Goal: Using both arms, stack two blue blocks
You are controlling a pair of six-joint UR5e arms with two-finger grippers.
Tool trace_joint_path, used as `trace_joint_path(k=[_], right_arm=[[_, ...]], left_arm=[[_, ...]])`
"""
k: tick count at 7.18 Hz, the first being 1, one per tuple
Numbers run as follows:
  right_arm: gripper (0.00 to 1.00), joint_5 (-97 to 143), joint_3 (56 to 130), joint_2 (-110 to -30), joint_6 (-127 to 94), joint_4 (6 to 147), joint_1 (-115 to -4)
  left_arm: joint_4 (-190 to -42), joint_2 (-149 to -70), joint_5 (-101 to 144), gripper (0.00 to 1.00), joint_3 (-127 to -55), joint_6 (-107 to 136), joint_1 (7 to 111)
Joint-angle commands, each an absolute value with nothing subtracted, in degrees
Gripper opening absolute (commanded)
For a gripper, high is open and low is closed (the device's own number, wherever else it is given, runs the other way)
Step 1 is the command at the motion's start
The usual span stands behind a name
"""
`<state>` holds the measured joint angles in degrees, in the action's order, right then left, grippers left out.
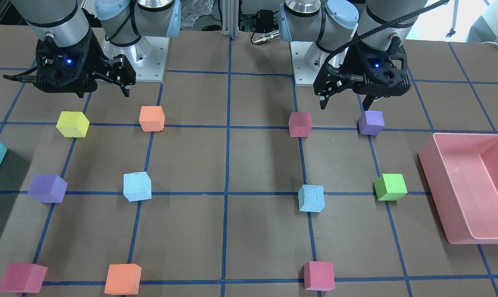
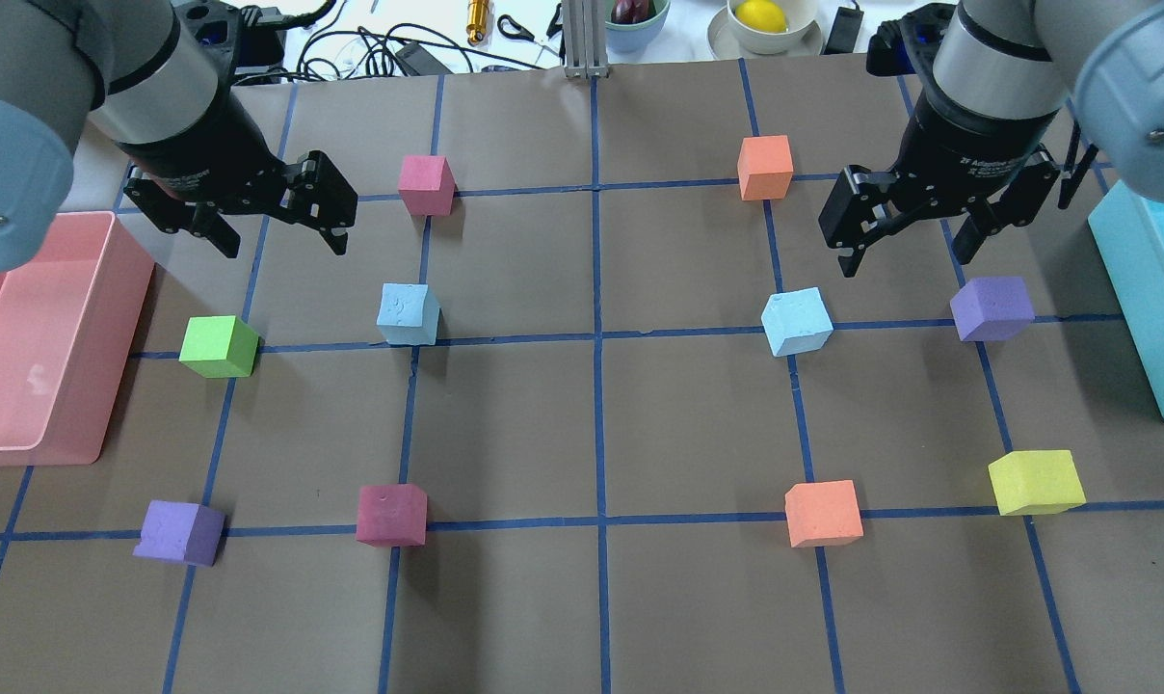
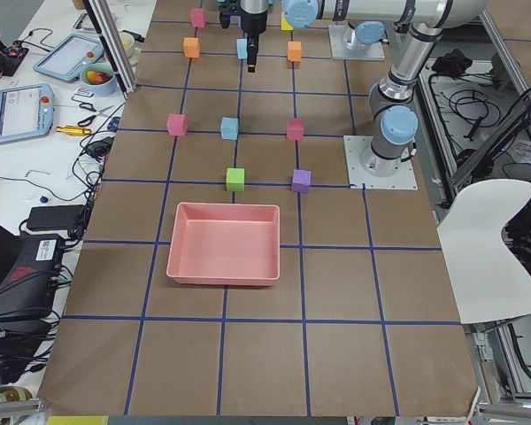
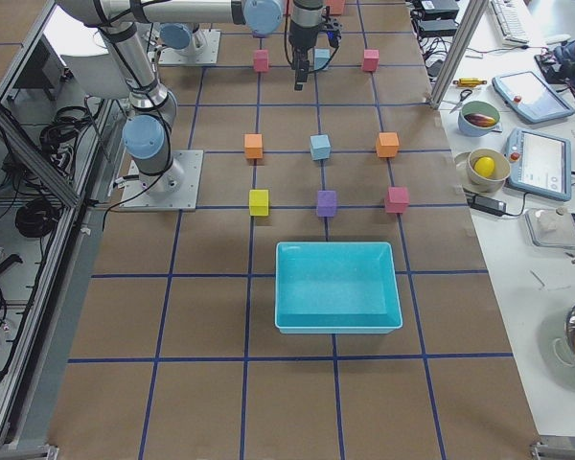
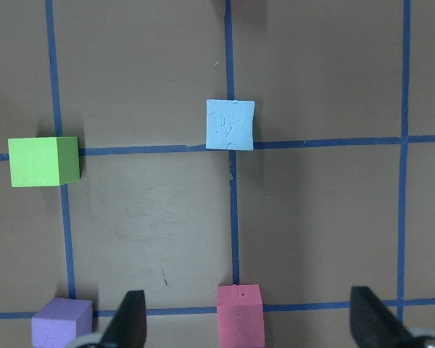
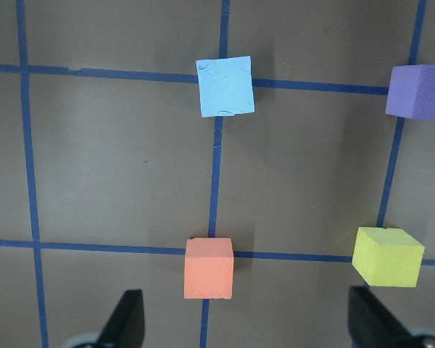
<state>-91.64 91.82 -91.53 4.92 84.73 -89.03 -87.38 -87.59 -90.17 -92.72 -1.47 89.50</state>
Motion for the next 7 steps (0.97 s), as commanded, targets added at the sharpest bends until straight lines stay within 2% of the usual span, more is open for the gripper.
trace_joint_path(k=[1, 3, 5, 7], right_arm=[[1.00, -91.76, 92.46, -86.70, 5.27, 86.13, -89.03], [1.00, -91.06, 93.16, -79.74, 7.46, 96.53, -89.03], [1.00, -90.71, 97.71, -73.42, 6.86, 108.92, -89.03], [1.00, -90.53, 100.10, -70.41, 6.94, 116.53, -89.03]], left_arm=[[-87.28, -87.54, -89.91, 1.00, -92.46, -1.49, 89.39], [-87.28, -87.98, -89.21, 1.00, -93.07, -1.49, 89.21], [-87.36, -88.42, -89.21, 1.00, -93.69, -1.58, 89.30], [-82.14, -90.86, -89.21, 1.00, -97.27, -1.32, 89.30]])
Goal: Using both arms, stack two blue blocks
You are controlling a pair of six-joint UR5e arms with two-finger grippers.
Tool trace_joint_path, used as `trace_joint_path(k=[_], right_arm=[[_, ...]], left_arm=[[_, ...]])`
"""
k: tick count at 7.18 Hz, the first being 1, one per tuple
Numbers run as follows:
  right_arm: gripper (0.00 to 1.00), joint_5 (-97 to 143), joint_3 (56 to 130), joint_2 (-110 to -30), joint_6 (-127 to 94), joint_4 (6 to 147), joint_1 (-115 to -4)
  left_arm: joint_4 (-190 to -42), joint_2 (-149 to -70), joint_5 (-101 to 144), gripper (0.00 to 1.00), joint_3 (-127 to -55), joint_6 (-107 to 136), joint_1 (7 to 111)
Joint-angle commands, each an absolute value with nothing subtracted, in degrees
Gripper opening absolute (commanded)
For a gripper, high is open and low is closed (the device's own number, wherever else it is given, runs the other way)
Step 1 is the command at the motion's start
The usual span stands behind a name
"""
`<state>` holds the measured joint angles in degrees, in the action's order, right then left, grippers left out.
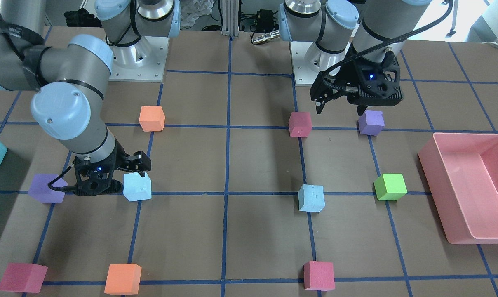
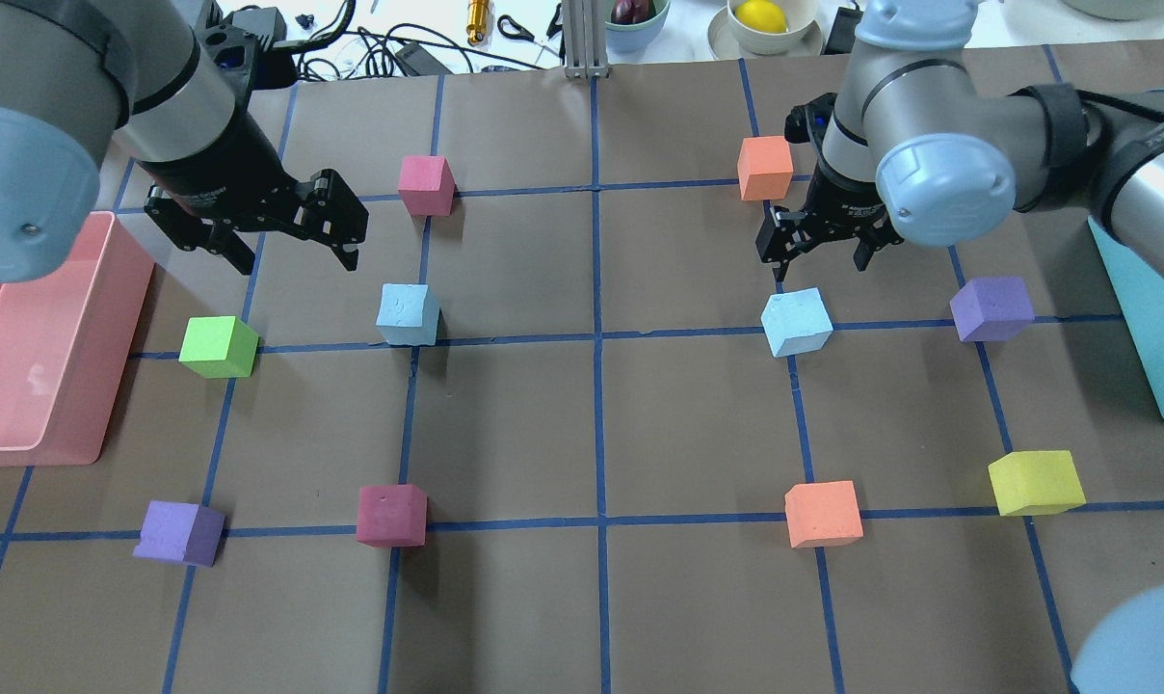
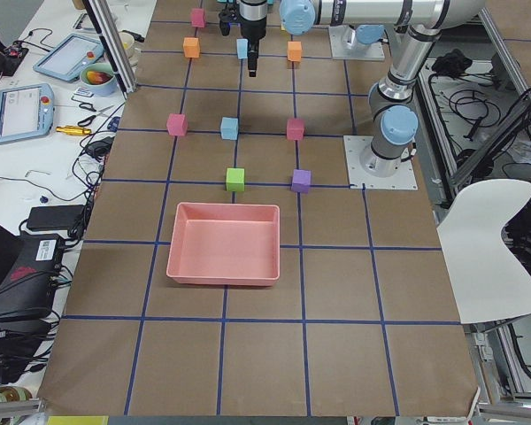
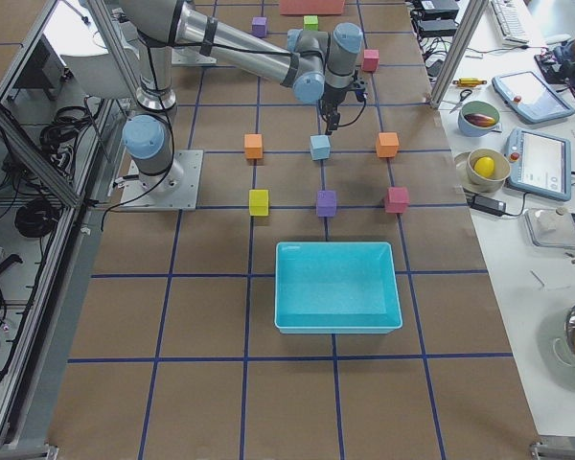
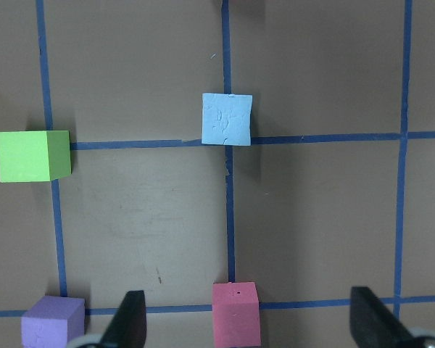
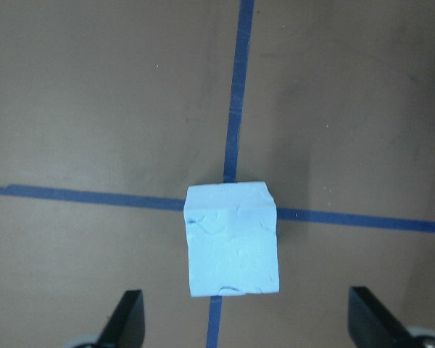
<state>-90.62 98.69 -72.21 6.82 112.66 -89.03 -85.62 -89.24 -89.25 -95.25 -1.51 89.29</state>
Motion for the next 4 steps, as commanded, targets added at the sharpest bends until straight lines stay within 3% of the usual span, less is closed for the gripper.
trace_joint_path(k=[1, 4], right_arm=[[1.00, -90.70, 100.80, -69.36, 7.29, 116.72, -89.03], [1.00, -90.70, 103.79, -67.59, 7.47, 117.07, -89.03]], left_arm=[[-74.26, -93.49, -88.43, 1.00, -100.25, -1.14, 89.30], [-62.87, -103.06, -88.59, 1.00, -101.87, -1.76, 89.30]])
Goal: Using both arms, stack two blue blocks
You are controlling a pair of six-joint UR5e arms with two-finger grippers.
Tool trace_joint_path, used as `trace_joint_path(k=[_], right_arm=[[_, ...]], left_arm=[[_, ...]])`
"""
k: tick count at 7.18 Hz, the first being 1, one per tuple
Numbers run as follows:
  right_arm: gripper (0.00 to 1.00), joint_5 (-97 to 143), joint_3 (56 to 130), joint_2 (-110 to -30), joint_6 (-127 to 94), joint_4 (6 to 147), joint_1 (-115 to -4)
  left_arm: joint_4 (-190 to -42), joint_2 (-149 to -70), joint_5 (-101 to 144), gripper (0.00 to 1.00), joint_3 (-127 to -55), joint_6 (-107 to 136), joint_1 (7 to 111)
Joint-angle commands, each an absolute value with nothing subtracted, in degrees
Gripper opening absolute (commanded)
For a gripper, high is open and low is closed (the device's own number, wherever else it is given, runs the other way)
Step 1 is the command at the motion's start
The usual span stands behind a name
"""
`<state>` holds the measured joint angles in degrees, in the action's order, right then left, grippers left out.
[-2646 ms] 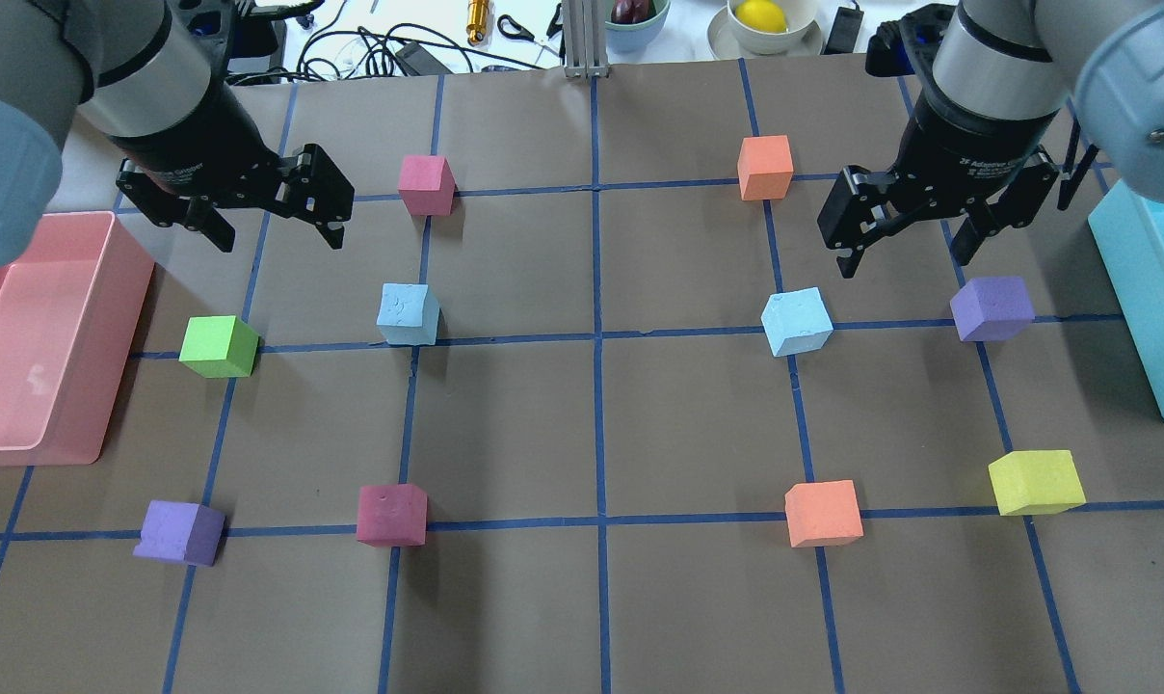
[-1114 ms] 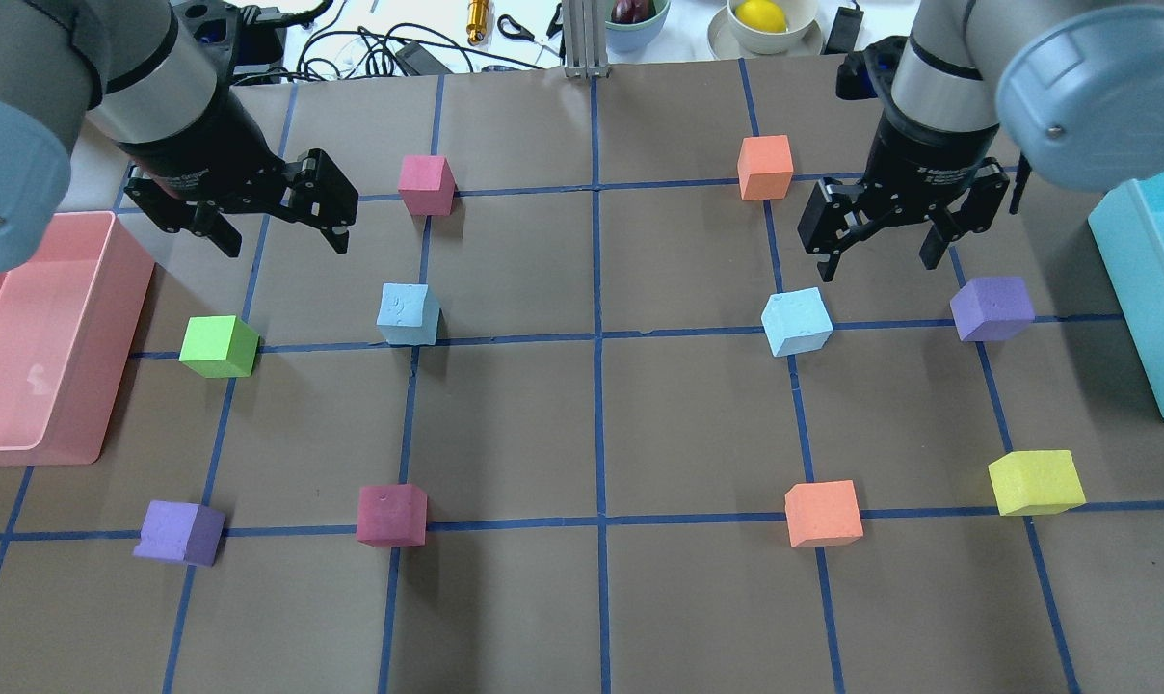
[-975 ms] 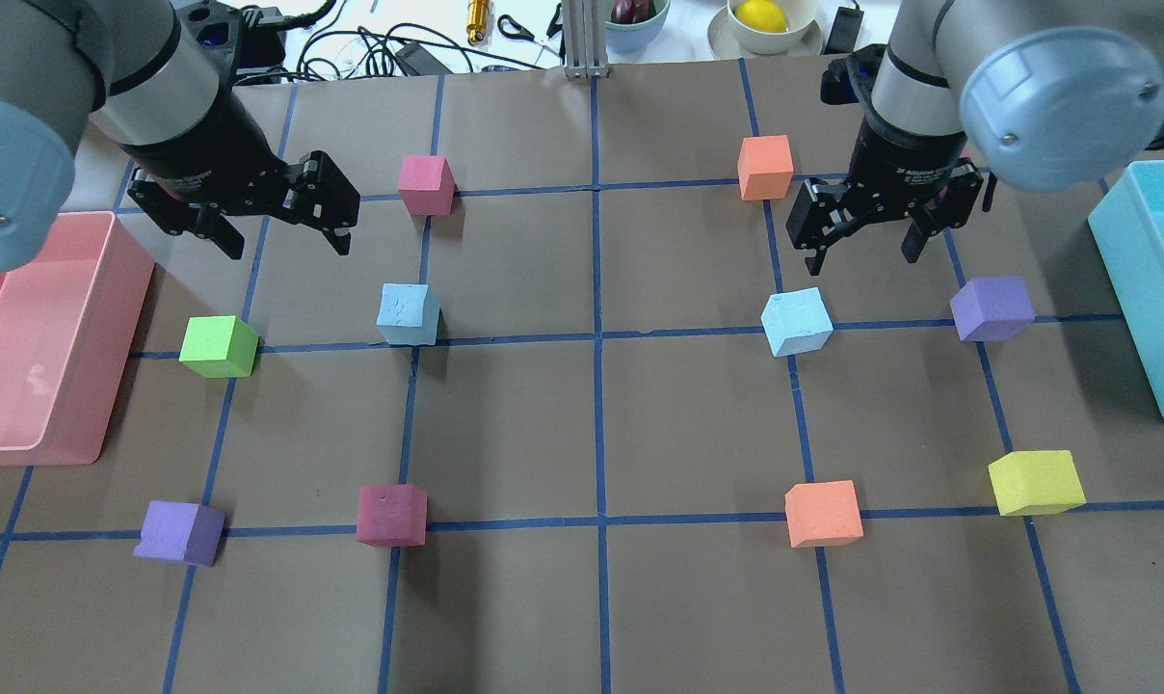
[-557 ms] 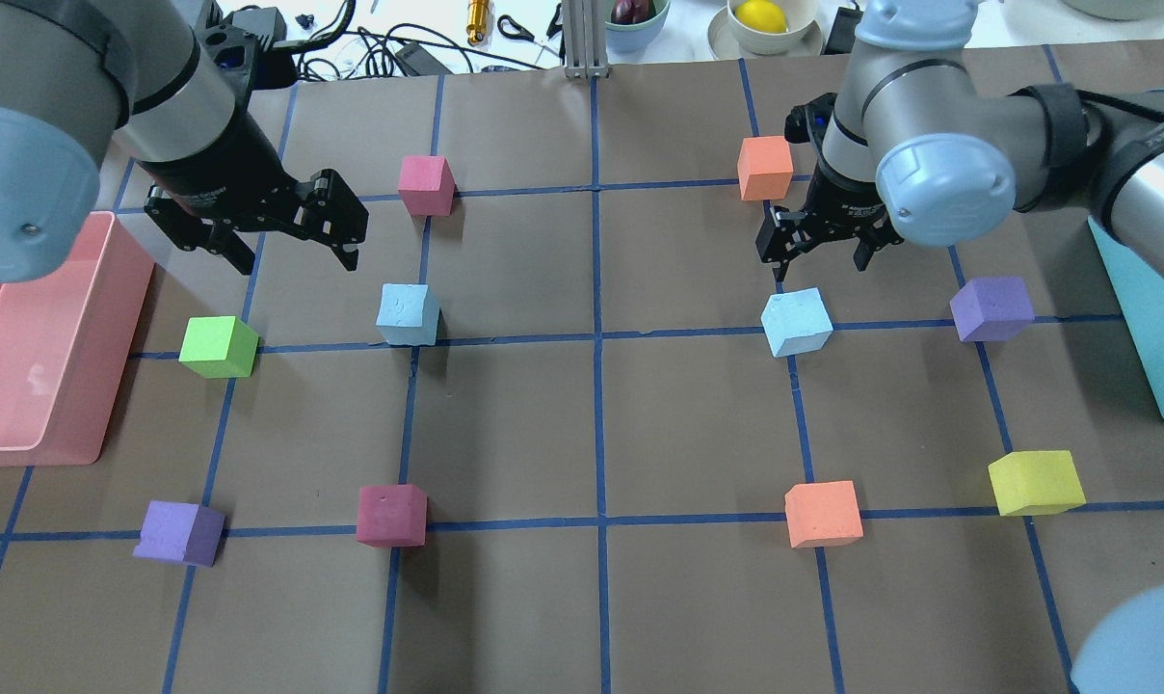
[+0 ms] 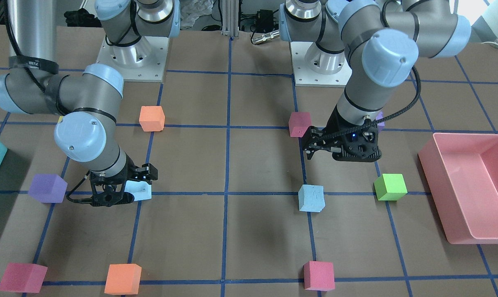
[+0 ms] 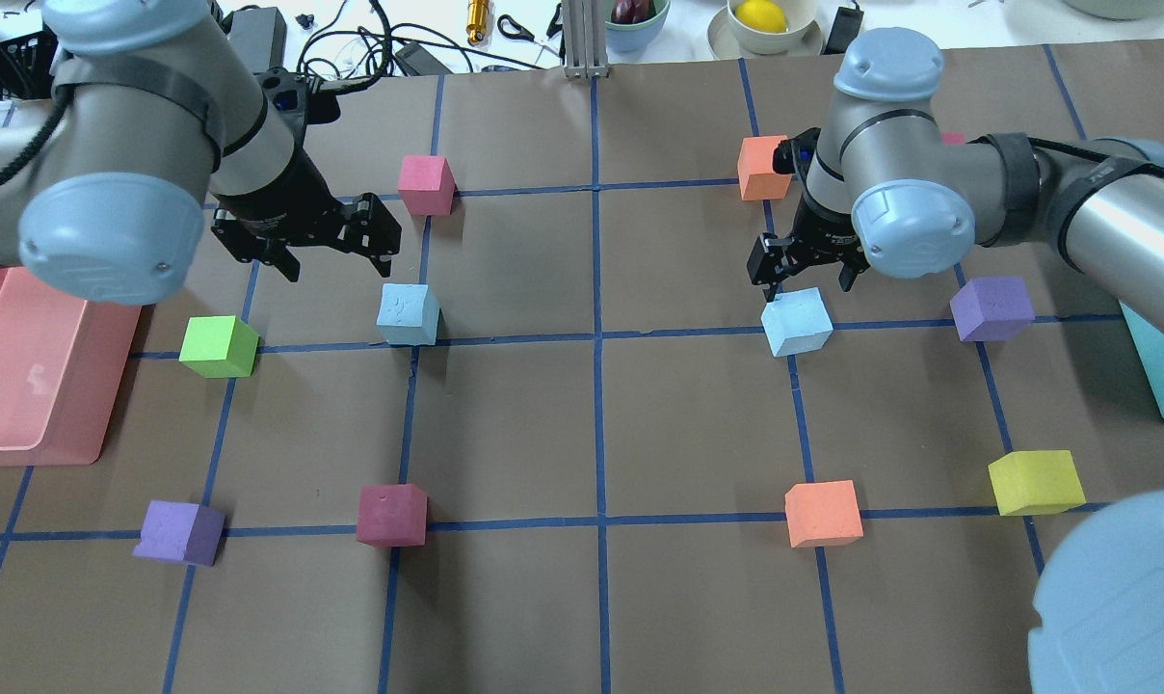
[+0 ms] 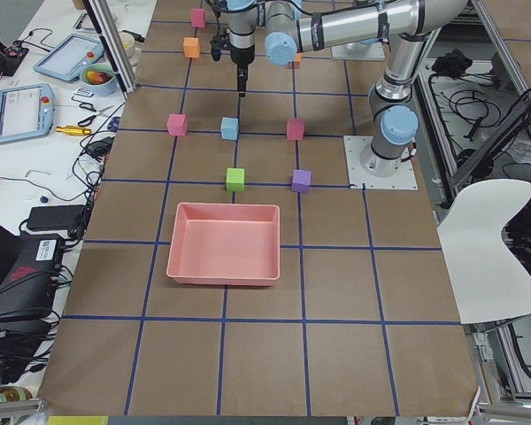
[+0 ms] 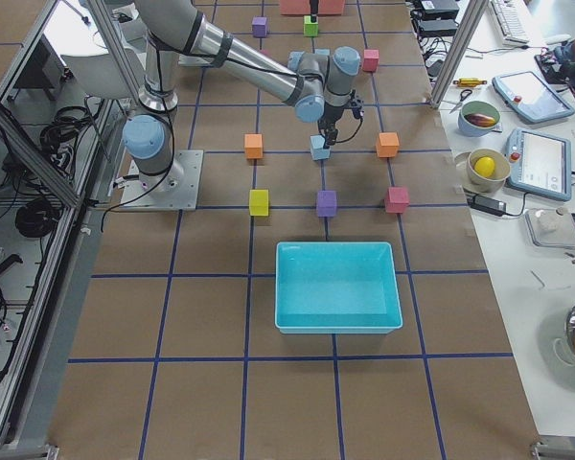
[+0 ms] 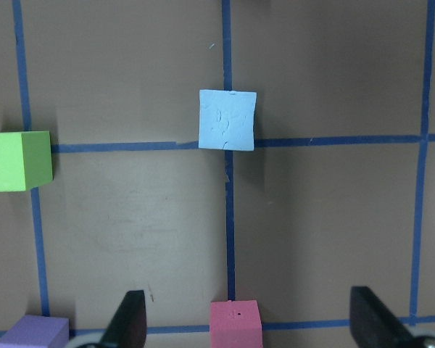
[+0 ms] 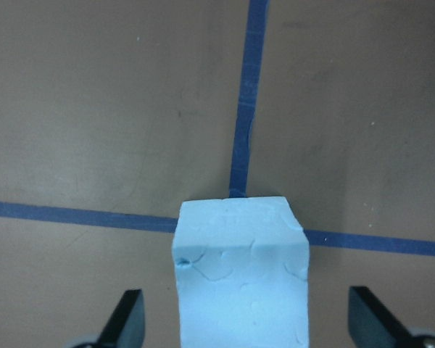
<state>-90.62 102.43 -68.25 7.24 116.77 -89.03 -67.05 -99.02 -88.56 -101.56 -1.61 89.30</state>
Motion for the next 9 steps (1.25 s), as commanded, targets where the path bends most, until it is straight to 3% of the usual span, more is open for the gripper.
trace_joint_path(k=[1, 2, 3, 4, 5, 7, 9], right_arm=[[1.00, -90.70, 104.06, -67.24, 7.47, 117.24, -89.03], [1.00, -90.62, 104.15, -66.63, 7.38, 117.68, -89.03], [0.73, -90.44, 104.24, -66.36, 7.30, 118.90, -89.03], [0.25, -90.44, 104.33, -66.44, 7.38, 118.92, -89.03], [0.00, -90.44, 104.33, -66.45, 6.95, 118.74, -89.03], [0.00, -90.79, 103.45, -69.50, 5.98, 117.87, -90.25], [0.00, -85.47, 103.27, -76.44, -7.64, 110.85, -98.47]], left_arm=[[-60.75, -105.88, -88.51, 1.00, -101.78, -1.76, 89.38], [-58.38, -108.00, -88.51, 1.00, -101.78, -2.02, 89.38], [-57.84, -109.41, -88.59, 1.00, -101.69, -2.11, 89.47], [-55.57, -111.16, -88.59, 1.00, -101.78, -2.37, 89.47], [-54.33, -112.66, -88.68, 1.00, -101.78, -2.37, 89.47], [-54.14, -114.78, -88.68, 1.00, -101.95, -2.46, 89.82], [-54.14, -115.31, -89.12, 1.00, -102.22, -2.46, 89.82]])
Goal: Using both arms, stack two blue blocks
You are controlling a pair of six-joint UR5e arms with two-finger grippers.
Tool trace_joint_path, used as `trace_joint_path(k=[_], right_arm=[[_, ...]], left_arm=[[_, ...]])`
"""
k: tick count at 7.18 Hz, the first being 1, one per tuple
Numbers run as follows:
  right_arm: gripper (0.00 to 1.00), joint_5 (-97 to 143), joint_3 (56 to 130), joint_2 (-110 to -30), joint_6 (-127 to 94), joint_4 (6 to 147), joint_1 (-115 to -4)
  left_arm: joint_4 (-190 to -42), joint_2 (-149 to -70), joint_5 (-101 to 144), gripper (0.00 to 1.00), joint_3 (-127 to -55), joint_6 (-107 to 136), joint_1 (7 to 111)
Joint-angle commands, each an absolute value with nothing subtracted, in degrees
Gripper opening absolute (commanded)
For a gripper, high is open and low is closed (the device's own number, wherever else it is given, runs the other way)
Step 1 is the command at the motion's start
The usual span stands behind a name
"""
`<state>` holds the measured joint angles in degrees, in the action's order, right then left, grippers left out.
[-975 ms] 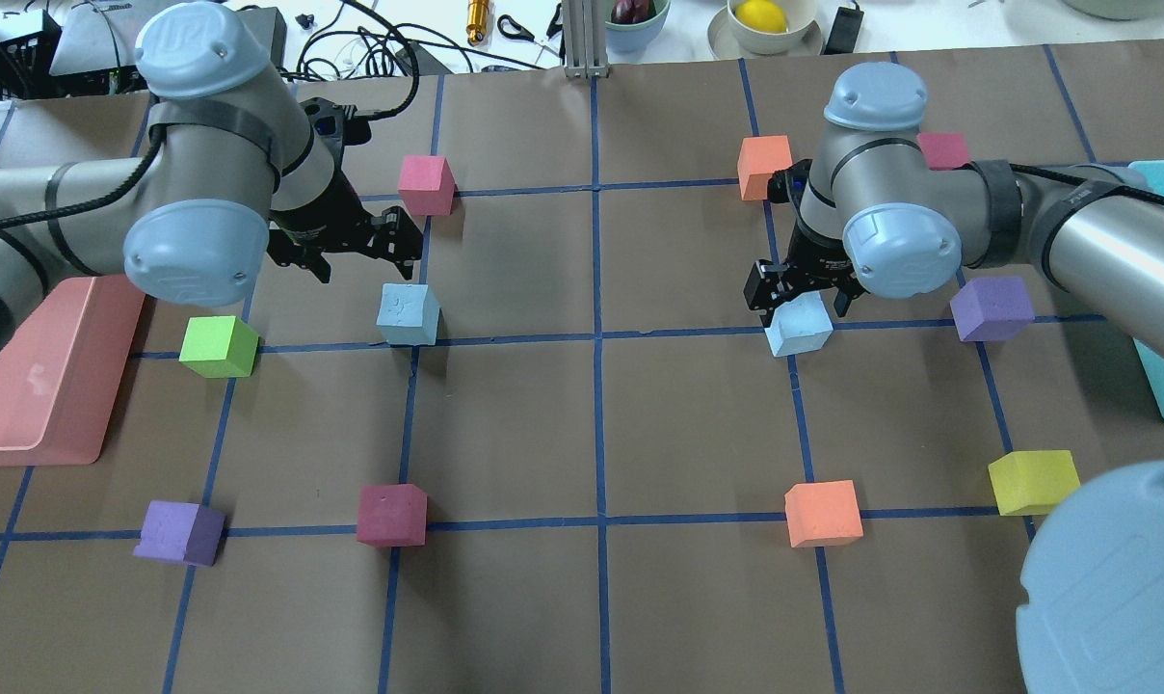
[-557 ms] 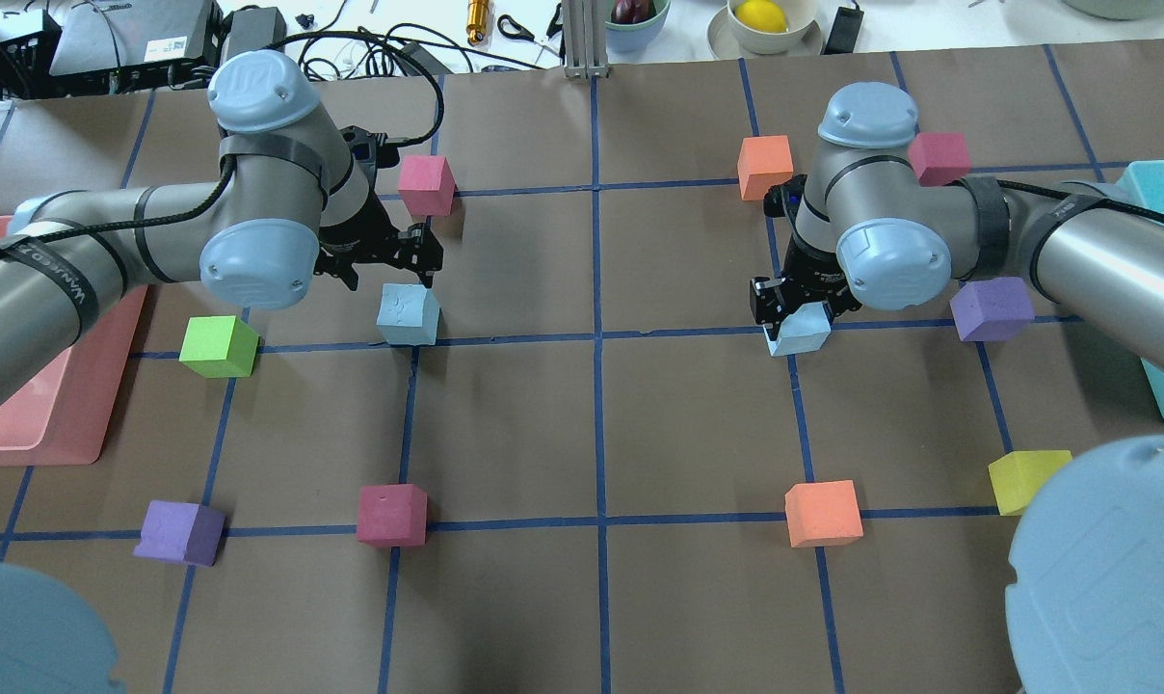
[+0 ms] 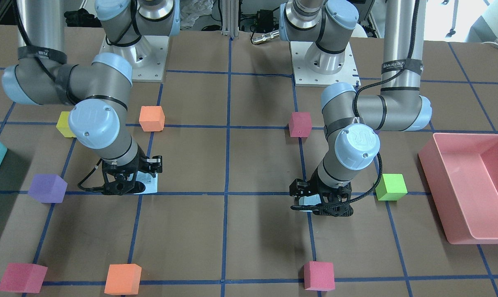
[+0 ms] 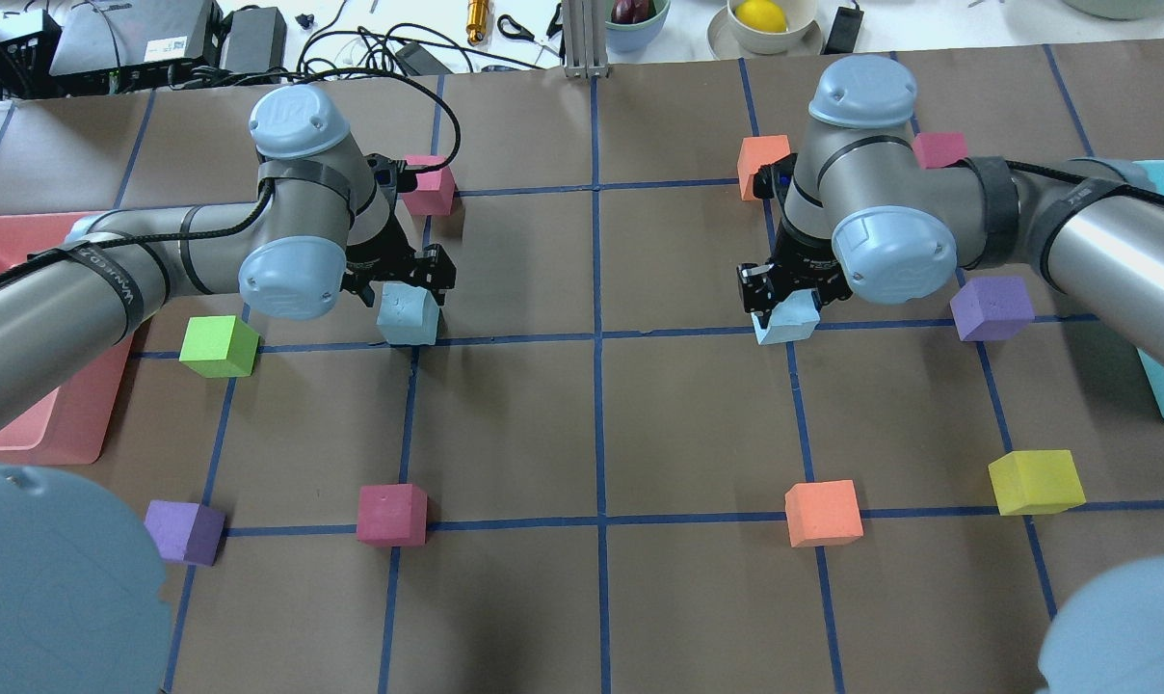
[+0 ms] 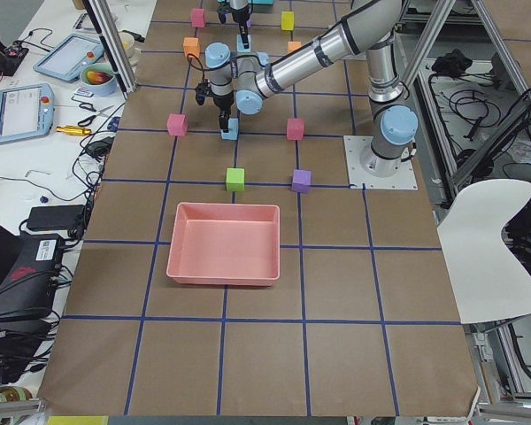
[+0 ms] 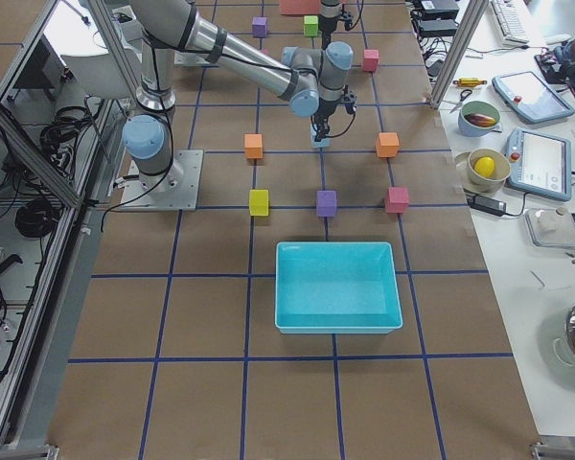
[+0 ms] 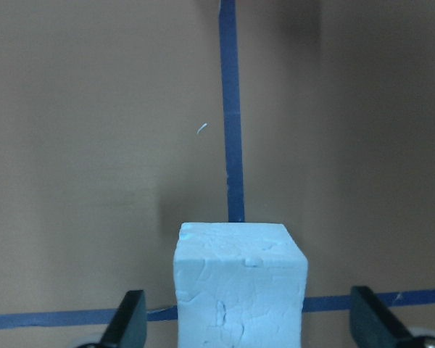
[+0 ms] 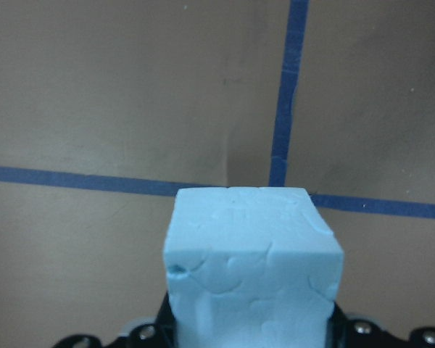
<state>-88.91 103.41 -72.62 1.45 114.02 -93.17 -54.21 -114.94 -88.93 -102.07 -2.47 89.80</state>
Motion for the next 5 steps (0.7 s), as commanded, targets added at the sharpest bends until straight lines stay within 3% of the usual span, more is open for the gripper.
trace_joint_path(k=[1, 2, 3, 5], right_arm=[[0.00, -85.34, 103.36, -76.29, -15.83, 110.92, -103.14], [0.00, -83.60, 103.79, -75.33, -20.00, 111.09, -106.23], [0.00, -81.76, 103.97, -73.50, -23.08, 113.36, -108.70], [0.00, -81.74, 103.97, -69.01, -28.71, 121.77, -113.10]], left_arm=[[-54.05, -115.40, -89.12, 1.00, -102.22, -2.46, 89.74], [-54.14, -115.40, -88.69, 1.00, -102.39, -1.68, 89.74], [-54.14, -115.40, -88.68, 0.86, -102.48, -2.37, 89.74], [-54.14, -115.40, -88.77, 0.51, -102.48, -2.46, 89.74]])
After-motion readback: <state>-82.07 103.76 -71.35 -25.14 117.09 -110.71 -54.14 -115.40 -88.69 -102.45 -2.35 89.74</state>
